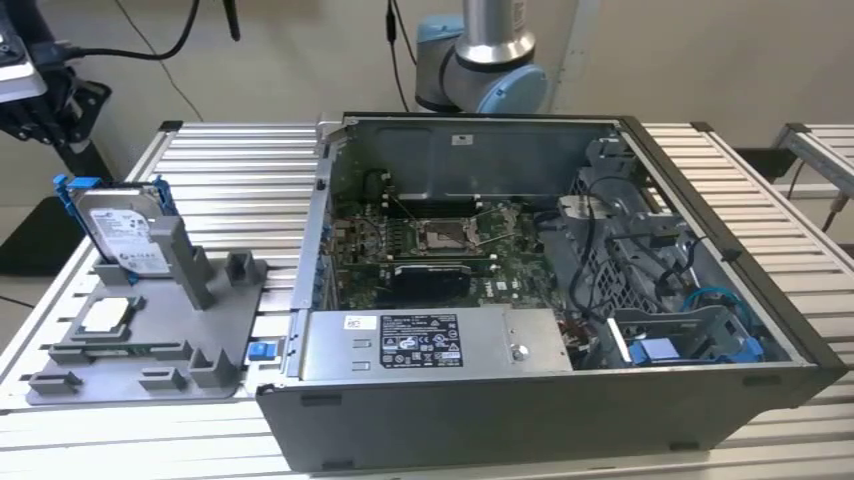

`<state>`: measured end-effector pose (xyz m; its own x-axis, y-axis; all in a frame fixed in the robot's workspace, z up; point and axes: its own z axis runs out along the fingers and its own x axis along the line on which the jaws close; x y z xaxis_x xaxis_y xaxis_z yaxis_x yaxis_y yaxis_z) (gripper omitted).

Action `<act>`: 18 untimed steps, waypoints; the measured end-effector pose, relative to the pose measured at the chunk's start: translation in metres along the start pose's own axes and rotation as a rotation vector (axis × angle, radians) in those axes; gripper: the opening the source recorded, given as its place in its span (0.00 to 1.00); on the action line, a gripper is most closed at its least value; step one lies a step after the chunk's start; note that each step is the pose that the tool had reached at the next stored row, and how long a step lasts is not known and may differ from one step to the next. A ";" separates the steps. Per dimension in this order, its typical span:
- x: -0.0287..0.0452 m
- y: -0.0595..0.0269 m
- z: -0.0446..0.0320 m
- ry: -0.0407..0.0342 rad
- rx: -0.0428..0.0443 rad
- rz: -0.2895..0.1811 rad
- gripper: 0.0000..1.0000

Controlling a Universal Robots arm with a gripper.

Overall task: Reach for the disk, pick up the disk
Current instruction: 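Reach for the disk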

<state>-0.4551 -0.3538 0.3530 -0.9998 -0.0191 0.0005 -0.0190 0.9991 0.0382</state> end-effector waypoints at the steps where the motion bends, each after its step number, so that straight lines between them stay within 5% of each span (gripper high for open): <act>1: 0.0002 -0.0006 0.0001 0.0000 0.0000 0.000 0.00; 18: 0.0014 -0.0007 0.0004 0.0008 0.0000 -0.021 0.00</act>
<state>-0.4565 -0.3545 0.3526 -0.9992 -0.0397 0.0005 -0.0396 0.9985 0.0382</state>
